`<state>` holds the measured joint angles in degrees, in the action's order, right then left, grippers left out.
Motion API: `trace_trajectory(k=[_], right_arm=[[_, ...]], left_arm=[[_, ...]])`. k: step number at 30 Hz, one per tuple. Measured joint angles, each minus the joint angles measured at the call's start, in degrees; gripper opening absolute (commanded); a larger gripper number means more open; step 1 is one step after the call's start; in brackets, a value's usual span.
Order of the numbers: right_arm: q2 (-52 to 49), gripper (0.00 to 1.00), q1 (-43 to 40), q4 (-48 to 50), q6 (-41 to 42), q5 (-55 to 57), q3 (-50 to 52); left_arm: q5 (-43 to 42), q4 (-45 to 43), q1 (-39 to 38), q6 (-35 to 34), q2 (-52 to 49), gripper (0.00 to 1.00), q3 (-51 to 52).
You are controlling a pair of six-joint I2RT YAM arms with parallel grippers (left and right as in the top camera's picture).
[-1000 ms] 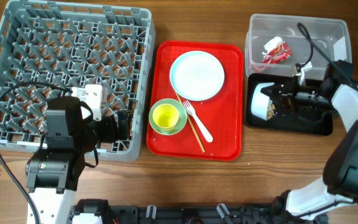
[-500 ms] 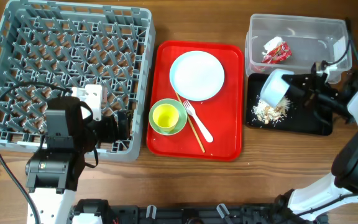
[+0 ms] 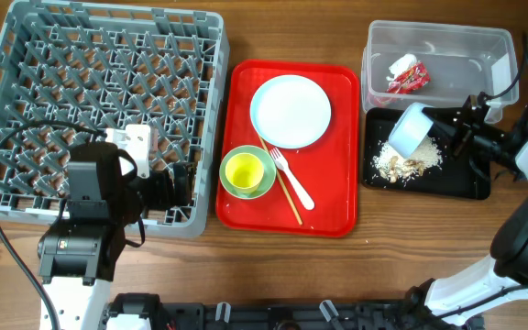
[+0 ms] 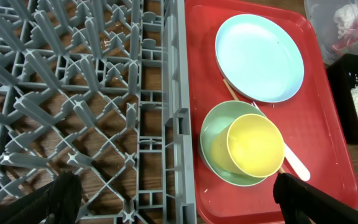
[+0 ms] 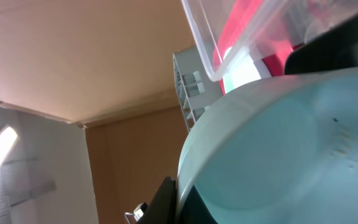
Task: Sort waste into correct bins and load items into the dishwasher rack
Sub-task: 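Place the emptied blue bowl onto the blue plate with the right gripper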
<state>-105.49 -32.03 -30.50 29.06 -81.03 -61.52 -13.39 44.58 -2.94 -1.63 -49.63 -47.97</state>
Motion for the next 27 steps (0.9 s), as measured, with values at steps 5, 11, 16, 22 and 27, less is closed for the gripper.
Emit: trace_trajectory(k=[5,11,16,22,27], right_arm=[[0.0,0.04,0.68,0.26,-9.27,-5.99,0.11],[0.07,0.04,2.43,-5.49,-11.08,1.27,0.11],[6.1,0.05,8.11,-9.79,-14.23,6.95,-0.39],[18.67,0.04,22.82,-12.76,-14.36,24.04,-8.61],[19.82,0.04,36.63,-12.76,-14.21,40.3,-11.78]], left_arm=[[-0.02,0.0,0.0,-0.02,0.0,1.0,0.0],[0.0,0.02,0.0,0.0,0.0,1.0,0.0],[0.0,0.02,0.0,0.0,0.0,1.0,0.0],[-0.02,0.0,0.0,0.0,0.0,1.0,0.0],[0.0,0.0,0.0,0.0,0.0,1.0,0.0]])
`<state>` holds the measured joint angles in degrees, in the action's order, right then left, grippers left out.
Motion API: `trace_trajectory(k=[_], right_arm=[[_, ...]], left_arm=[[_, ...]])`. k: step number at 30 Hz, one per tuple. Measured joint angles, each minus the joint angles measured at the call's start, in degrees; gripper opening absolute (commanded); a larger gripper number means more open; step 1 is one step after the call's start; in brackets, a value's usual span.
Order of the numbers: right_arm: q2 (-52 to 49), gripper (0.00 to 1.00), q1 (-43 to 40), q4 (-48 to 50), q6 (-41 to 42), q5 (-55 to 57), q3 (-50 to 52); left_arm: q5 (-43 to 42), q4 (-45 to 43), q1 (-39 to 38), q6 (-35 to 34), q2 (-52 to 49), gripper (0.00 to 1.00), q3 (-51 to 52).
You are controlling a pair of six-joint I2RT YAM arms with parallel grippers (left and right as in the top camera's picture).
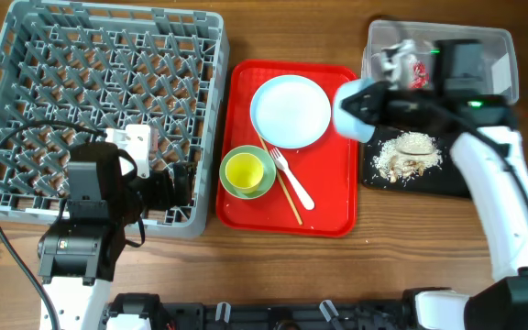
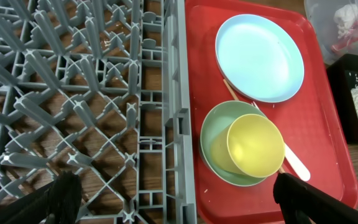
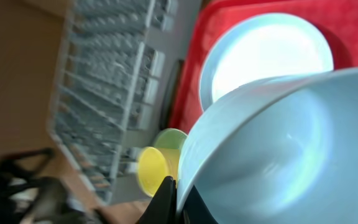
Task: Sort waste into correct bins and load items into the dishwasher rack
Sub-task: 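Place the emptied blue bowl onto the blue plate with the right gripper, then grasp the yellow cup from the green bowl with the right gripper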
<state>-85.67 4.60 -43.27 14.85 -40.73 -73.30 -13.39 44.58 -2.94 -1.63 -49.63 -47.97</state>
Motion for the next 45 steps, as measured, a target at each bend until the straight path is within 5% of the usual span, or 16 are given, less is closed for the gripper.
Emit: trace_trajectory(k=[9,18,22,24,28,45], right_arm=[[-7.37,0.04,18.08,10.97,-4.72,25.49,-2.45],[-22.45,0.05,25.77,16.46,-6.16,30.45,-2.62],[-25.03,0.21,26.12,16.48,-6.01,30.73,-2.62],[-25.03,0.33,26.12,15.82,-5.95,30.71,-2.62],[-25.03,0.4,26.12,13.35,-5.7,29.16,-2.67],[-15.93,0.45,29.51,-8.15,-2.25,22.75,-11.28]], left_arm=[[-0.02,0.02,0.0,-0.02,0.0,1.0,0.0],[0.0,0.02,0.0,0.0,0.0,1.0,0.0],[-0.02,0.02,0.0,-0.02,0.0,1.0,0.0],[0.0,0.02,0.0,0.0,0.0,1.0,0.0],[-0.02,0.02,0.0,0.0,0.0,1.0,0.0],[0.0,0.02,0.0,0.0,0.0,1.0,0.0]])
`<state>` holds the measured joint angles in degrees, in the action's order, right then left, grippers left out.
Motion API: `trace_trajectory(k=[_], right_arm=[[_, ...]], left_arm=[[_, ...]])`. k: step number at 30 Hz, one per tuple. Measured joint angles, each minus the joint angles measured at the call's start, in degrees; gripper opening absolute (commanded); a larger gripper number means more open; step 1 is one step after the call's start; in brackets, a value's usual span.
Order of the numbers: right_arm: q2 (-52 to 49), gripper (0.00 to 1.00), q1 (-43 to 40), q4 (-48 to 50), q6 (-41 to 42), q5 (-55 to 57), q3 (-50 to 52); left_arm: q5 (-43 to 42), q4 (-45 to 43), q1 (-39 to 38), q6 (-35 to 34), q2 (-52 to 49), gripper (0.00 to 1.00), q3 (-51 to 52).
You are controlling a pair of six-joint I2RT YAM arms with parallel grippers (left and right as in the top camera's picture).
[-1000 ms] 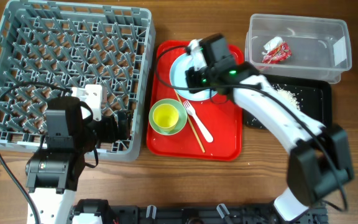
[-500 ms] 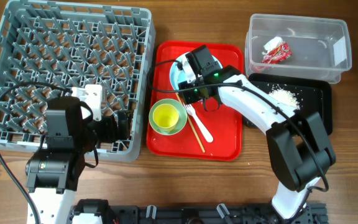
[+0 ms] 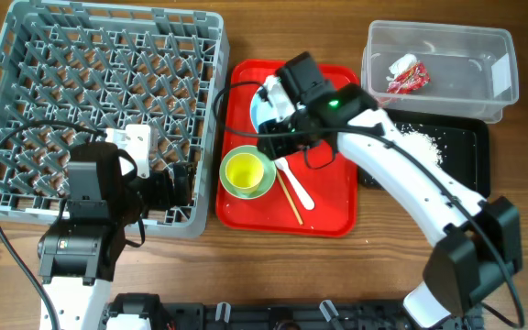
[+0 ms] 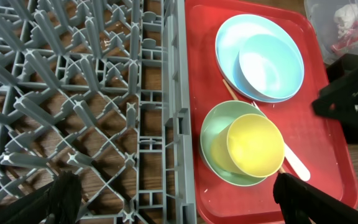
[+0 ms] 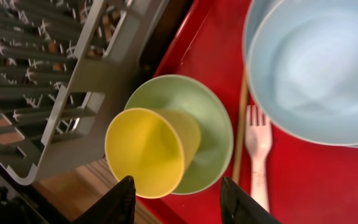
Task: Sort waste into correct bins and load items into the dishwasher rack
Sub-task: 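Grasp the yellow cup from the green bowl with the right gripper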
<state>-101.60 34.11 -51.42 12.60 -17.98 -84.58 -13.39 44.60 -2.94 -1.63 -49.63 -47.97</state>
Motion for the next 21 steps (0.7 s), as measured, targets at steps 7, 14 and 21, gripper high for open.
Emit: trace_trajectory(k=[7,14,21], right_arm=[[-7.3,0.36,2.89,-0.85,4.74,0.76,0.0],[-12.57,0.04,2.82,-0.92,7.32,1.09,0.0],[-9.97,0.04,0.42,-3.26,7.78,1.29,-0.76]], left_arm=[[0.0,0.02,0.0,0.0,0.0,1.0,0.0],[-0.02,0.04,0.0,0.0,0.0,1.0,0.0],[0.0,0.02,0.0,0.0,0.0,1.0,0.0]])
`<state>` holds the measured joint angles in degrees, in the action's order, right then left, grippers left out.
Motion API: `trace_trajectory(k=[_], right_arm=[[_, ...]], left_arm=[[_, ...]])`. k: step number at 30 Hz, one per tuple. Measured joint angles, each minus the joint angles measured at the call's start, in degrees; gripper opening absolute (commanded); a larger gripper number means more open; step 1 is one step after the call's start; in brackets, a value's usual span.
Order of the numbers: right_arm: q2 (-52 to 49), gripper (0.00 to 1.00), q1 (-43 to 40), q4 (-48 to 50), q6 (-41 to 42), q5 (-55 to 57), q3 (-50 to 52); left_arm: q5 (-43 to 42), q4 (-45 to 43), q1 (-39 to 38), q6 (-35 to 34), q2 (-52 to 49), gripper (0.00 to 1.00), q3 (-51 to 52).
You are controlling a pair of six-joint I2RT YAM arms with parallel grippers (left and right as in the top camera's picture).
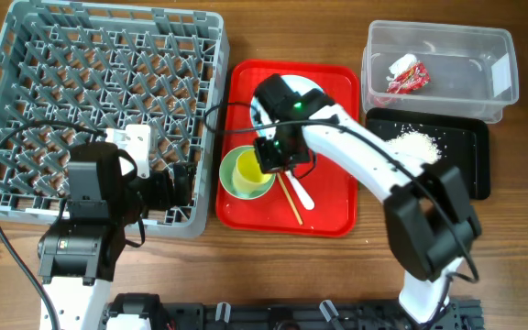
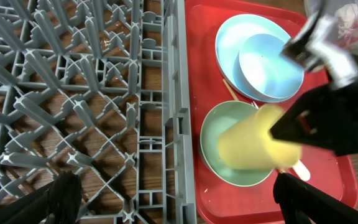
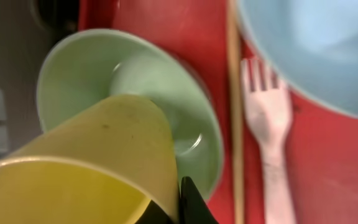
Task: Sort waste into correct bins and load items into the dishwasher rack
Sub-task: 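Grasp the yellow cup from the green bowl with the right gripper, then hand the yellow cup from the right gripper to the left gripper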
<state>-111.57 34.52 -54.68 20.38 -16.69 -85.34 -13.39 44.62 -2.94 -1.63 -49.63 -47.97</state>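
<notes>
The yellow cup [image 3: 92, 162] leans tilted over the green bowl [image 3: 166, 93] on the red tray [image 1: 333, 206]. My right gripper [image 3: 178, 199] is shut on the cup's wall, as the left wrist view also shows with the cup [image 2: 253, 143]. A pale blue bowl [image 1: 287, 101] sits on the pale blue plate [image 2: 232, 37] at the tray's back. The grey dishwasher rack [image 1: 99, 101] fills the left of the table. My left gripper [image 2: 179, 205] hangs open over the rack's front right edge, holding nothing.
A white fork [image 3: 269, 124] and wooden chopsticks [image 3: 234, 93] lie on the tray beside the green bowl. At the right stand a clear bin [image 1: 434, 60] with a red wrapper and a black tray [image 1: 466, 170] with food scraps.
My right gripper was open above the yellow cup and green bowl. It is now lower and shut on the cup's wall, and the cup has tipped over. The left arm has not moved.
My right gripper held the pale blue bowl tipped over the black tray of scraps. Then it held the bowl beside the red tray. Then the bowl sat on the blue plate and the gripper was open over the yellow cup, which it now grips.
</notes>
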Motion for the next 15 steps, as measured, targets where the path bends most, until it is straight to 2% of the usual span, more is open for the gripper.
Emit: trace_trajectory(k=[3,7,11,15], right_arm=[[6.38,0.04,-3.91,-0.15,0.0,-0.26,-1.09],[12.96,0.04,-10.45,2.05,-1.18,-4.66,-2.01],[13.88,0.04,-15.32,3.98,-4.59,-17.57,-2.23],[13.88,0.04,-16.2,4.57,-8.9,-33.33,-2.23]], left_arm=[[-1.01,-0.2,0.0,-0.02,0.0,1.0,0.0],[-7.63,-3.89,0.0,-0.04,0.0,1.0,0.0],[-18.4,-11.19,0.0,-0.09,-1.16,1.0,-0.02],[-28.24,-18.88,0.0,-0.24,-4.66,1.0,-0.02]])
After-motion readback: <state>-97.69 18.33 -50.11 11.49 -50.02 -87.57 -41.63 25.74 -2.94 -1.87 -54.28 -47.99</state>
